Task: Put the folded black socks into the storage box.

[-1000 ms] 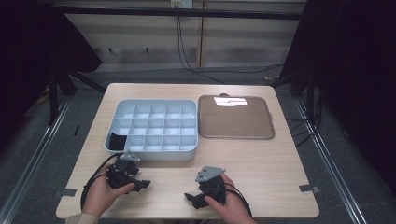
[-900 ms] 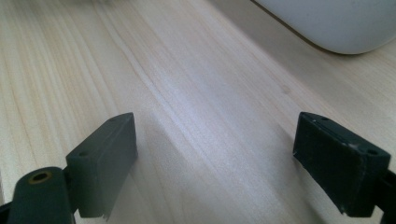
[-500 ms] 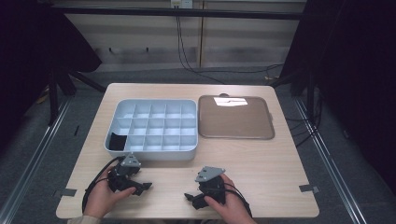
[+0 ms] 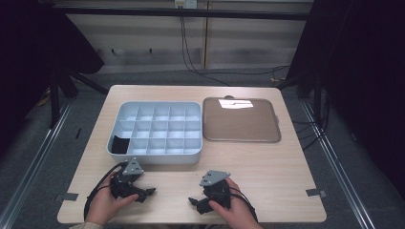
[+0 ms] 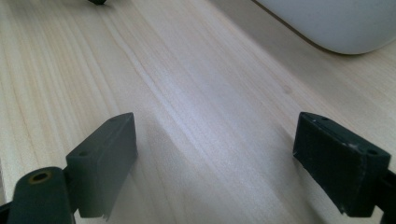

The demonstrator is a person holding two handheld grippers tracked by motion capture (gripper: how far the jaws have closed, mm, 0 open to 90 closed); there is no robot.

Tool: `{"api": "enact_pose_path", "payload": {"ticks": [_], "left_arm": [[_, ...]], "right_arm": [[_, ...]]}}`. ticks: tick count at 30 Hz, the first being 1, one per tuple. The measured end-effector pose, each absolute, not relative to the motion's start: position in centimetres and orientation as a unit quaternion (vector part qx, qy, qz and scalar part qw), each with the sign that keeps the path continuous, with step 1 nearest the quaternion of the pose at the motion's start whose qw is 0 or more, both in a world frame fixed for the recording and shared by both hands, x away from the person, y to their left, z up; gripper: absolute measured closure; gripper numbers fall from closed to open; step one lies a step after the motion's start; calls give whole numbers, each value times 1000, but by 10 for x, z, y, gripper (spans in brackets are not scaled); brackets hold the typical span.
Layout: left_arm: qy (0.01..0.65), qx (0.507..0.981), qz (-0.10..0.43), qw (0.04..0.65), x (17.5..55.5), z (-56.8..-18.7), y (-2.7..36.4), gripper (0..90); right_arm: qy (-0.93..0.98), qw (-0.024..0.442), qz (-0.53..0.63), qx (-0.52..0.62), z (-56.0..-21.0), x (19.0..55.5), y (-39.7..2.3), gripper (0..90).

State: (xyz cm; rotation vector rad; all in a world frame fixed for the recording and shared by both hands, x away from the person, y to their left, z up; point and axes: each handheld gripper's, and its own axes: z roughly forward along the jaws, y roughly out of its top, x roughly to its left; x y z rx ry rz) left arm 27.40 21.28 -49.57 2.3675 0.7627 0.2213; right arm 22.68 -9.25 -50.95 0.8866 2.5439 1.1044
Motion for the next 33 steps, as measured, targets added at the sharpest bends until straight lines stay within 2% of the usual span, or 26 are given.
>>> {"api": "enact_pose_path", "payload": {"ticks": [23, 33], "left_arm": [[272, 881, 102, 373, 275, -506, 222, 147], [268, 879, 105, 379, 276, -508, 223, 137]], "right_arm": [[867, 114, 376, 305, -509, 226, -92, 132], [868, 114, 377, 304, -510, 226, -92, 132]]}}
